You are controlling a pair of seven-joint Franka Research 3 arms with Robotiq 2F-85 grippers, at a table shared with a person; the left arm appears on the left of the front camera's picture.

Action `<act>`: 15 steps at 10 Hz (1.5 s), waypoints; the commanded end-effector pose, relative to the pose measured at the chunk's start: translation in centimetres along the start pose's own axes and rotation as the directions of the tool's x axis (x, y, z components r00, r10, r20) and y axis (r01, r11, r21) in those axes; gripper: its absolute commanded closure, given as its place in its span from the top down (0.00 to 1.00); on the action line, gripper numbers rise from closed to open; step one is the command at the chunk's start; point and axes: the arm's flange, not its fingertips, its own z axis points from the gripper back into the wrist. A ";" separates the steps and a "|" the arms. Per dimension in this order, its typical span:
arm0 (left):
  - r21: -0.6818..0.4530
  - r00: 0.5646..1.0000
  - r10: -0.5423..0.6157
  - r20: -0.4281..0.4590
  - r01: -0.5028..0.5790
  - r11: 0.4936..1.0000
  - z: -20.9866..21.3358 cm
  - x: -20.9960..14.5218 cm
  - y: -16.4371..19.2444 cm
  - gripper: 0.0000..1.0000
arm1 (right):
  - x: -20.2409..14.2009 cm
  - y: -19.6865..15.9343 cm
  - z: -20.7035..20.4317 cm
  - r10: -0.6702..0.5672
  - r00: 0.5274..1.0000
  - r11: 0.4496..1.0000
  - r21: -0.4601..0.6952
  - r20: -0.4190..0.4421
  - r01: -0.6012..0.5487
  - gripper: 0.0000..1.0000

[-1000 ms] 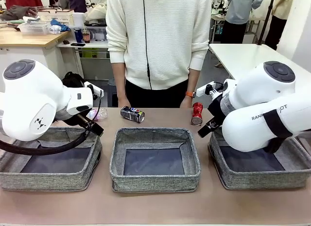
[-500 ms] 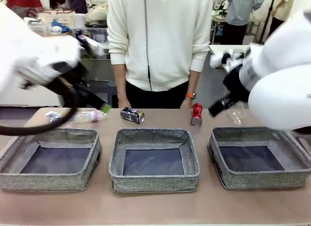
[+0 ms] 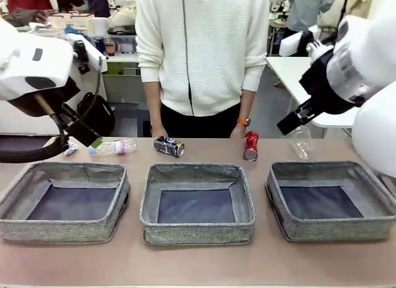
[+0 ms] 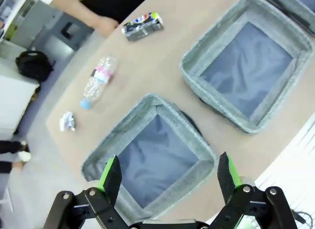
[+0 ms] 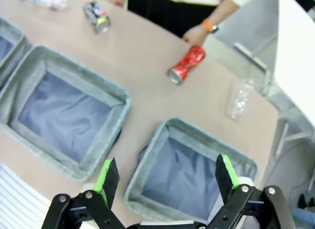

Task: Sort the waste into the appropriate baskets.
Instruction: Pick up the waste item pointed out by the person.

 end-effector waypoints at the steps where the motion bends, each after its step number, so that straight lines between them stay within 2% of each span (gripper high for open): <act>1: 0.033 1.000 0.003 -0.016 -0.002 0.999 -0.1 -0.1 0.4 1.00 | 0.0 0.1 1.4 0.004 1.000 1.000 -0.018 0.030 -0.004 1.00; 2: -0.224 0.998 0.035 0.053 -0.022 0.974 0.3 -0.3 0.2 1.00 | -1.7 -0.5 0.9 -0.082 0.994 0.989 0.121 -0.068 0.090 1.00; 3: -0.392 0.993 0.096 0.064 -0.063 0.918 2.2 -0.4 0.8 1.00 | -2.5 -1.3 2.3 -0.221 0.975 0.888 0.412 -0.012 0.206 1.00; 4: -0.545 0.966 0.252 0.049 -0.185 0.818 4.5 -1.7 2.6 1.00 | -3.5 -1.5 4.2 -0.357 0.929 0.704 0.627 -0.093 0.333 1.00; 5: -0.600 0.946 0.324 0.008 -0.255 0.759 5.4 -3.2 4.0 1.00 | -4.4 -1.1 5.6 -0.400 0.904 0.627 0.676 -0.148 0.388 1.00; 7: -0.770 0.881 0.472 0.006 -0.297 0.565 6.2 -7.8 6.8 1.00 | -7.5 -1.8 8.9 -0.568 0.794 0.391 0.779 -0.215 0.490 1.00; 8: -0.852 0.828 0.559 0.056 -0.252 0.459 6.6 -10.1 8.2 1.00 | -9.6 -3.0 9.1 -0.658 0.713 0.304 0.781 -0.243 0.546 1.00; 9: -0.913 0.769 0.631 0.101 -0.181 0.366 6.9 -13.2 9.7 1.00 | -13.1 -5.7 8.1 -0.762 0.592 0.224 0.752 -0.261 0.620 1.00; 10: -0.927 0.720 0.683 0.127 -0.160 0.340 7.0 -15.4 10.6 1.00 | -15.4 -7.9 6.8 -0.810 0.511 0.137 0.753 -0.288 0.643 1.00; 11: -0.931 0.648 0.748 0.143 -0.169 0.324 7.1 -17.7 11.4 1.00 | -17.5 -9.6 5.2 -0.846 0.442 0.098 0.727 -0.299 0.680 1.00; 12: -0.915 0.609 0.781 0.137 -0.224 0.335 7.1 -19.3 11.8 1.00 | -19.0 -10.8 3.5 -0.852 0.414 0.083 0.697 -0.321 0.712 1.00; 14: -0.836 0.651 0.758 -0.018 -0.426 0.346 5.7 -19.9 11.7 1.00 | -20.7 -12.2 -1.0 -0.837 0.385 0.044 0.654 -0.388 0.755 1.00; 15: -0.915 0.611 0.784 0.108 -0.248 0.319 9.2 -19.7 15.4 1.00 | -12.7 -19.3 8.9 -0.849 0.407 0.071 0.691 -0.337 0.720 1.00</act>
